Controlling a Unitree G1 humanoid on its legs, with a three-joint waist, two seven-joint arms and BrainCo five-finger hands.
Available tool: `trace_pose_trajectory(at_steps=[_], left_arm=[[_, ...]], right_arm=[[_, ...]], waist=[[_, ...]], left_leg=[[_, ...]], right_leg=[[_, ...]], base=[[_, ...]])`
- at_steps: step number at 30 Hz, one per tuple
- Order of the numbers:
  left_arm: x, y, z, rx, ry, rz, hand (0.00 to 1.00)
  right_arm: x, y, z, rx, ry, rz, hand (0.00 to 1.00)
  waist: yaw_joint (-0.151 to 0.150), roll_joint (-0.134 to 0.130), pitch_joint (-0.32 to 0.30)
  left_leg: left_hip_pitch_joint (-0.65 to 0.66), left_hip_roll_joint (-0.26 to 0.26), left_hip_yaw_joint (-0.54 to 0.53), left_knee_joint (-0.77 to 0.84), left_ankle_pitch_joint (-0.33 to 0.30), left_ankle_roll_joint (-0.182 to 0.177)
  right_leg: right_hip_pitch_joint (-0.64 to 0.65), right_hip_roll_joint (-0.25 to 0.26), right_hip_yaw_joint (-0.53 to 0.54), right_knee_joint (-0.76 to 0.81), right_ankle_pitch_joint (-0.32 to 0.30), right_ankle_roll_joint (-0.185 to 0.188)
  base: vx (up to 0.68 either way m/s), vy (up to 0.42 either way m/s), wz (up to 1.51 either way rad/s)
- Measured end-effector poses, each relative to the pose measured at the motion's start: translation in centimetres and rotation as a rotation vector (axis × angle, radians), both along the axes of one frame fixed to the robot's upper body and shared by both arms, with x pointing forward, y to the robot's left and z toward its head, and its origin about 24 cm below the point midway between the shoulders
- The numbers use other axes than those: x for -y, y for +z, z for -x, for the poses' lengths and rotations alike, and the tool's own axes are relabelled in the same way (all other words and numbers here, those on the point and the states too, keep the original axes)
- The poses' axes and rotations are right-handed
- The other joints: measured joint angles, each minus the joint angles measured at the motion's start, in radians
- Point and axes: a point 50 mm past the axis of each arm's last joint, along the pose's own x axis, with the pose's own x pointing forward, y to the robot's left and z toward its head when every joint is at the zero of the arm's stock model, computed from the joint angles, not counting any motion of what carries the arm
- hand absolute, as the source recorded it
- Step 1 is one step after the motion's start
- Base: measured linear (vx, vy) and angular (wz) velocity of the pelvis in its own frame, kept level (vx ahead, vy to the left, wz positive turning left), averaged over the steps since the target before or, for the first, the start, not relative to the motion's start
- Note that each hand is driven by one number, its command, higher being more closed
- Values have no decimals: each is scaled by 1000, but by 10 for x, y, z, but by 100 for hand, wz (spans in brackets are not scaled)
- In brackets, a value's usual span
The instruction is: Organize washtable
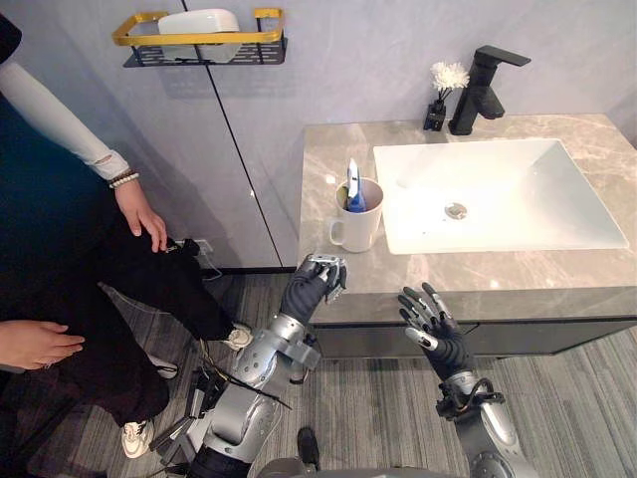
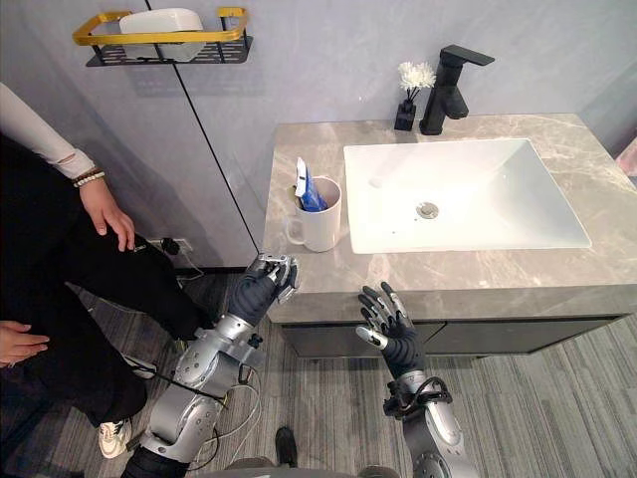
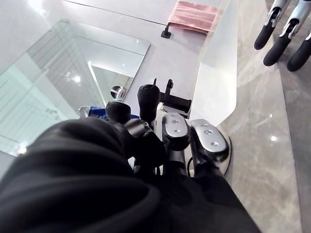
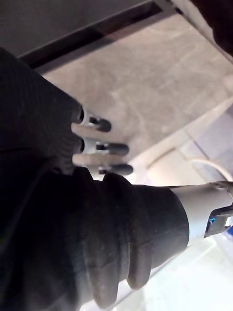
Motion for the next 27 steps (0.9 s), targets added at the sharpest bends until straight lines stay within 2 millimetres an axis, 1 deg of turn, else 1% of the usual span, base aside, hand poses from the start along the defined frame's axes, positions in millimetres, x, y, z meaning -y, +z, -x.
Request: trace_pose_trajectory(at_steps=[2,5,7,9,11,12,13,14,18,21,24,27], left_arm=[[1,1,-2,7,3,-12,100],[2,5,-11,33,16,-56,100],[2,11,-17,60,22,-75,100],[5,17,-20,88,11,-76,100],[10,20,-22,100,-10,-81,100],[12,20,-22,100,-15,-83,100],[14,16,-23,86,-25,-97,100],[15,14,-23,81,-25,-105,100],[19,4,-23,48,-41,-129,100],[22,3,-22,46,-53,-136,100],[23,-3,-26,26,-54,-156,100],[24,-4,-29,26,-60,-176,100]], right_arm=[[-1,-1,1,-4,-4,-7,0],[-5,-2,3,-10,0,-24,0],[-9,-2,3,-11,13,-35,0],[-11,-2,4,-14,21,-44,0],[-12,-3,5,-19,21,-45,0],[-11,-3,5,-20,20,-45,0],[-11,-3,5,-20,22,-42,0],[-11,-3,5,-20,22,-42,0],[-9,-7,10,-44,14,-37,0],[-6,-10,14,-58,11,-27,0],[-6,-10,14,-57,10,-27,0],[-5,-10,14,-59,6,-26,0]], waist=[[-6,-2,-1],[-21,-6,-5],[-23,-14,-10],[-24,-16,-11],[-27,-13,-12],[-28,-12,-13],[-40,-5,-18],[-45,-3,-19],[-57,5,-24],[-58,5,-26],[-61,6,-33],[-63,3,-35]], left_leg=[[4,-8,-3,-5,4,4],[14,-12,-3,-6,6,7],[14,-15,-2,-7,8,10],[14,-19,-2,-14,8,11],[12,-23,0,-15,8,11],[10,-24,1,-15,8,11],[3,-28,6,-15,9,13],[0,-28,9,-15,11,13],[0,-26,24,-16,21,18],[-3,-25,30,-16,26,21],[-14,-25,36,-16,32,25],[-26,-25,38,-16,36,31]], right_leg=[[4,-2,-3,0,0,0],[13,-6,-1,0,10,-14],[12,-8,6,-1,10,-16],[11,-11,11,-2,10,-16],[11,-14,12,-11,10,-17],[11,-15,12,-14,9,-17],[5,-17,13,-21,9,-18],[-4,-18,13,-21,9,-18],[-9,-16,25,-33,9,-17],[-18,-14,36,-33,12,-16],[-28,-13,42,-38,23,-15],[-40,-13,45,-38,29,-16]], base=[[7,38,8],[-11,60,3],[-39,45,-5],[-56,37,-5],[-67,36,-3],[-77,46,-4],[-77,40,-4],[-81,37,-13],[-43,24,-12],[-6,23,-7],[26,25,-6],[23,21,-1]])
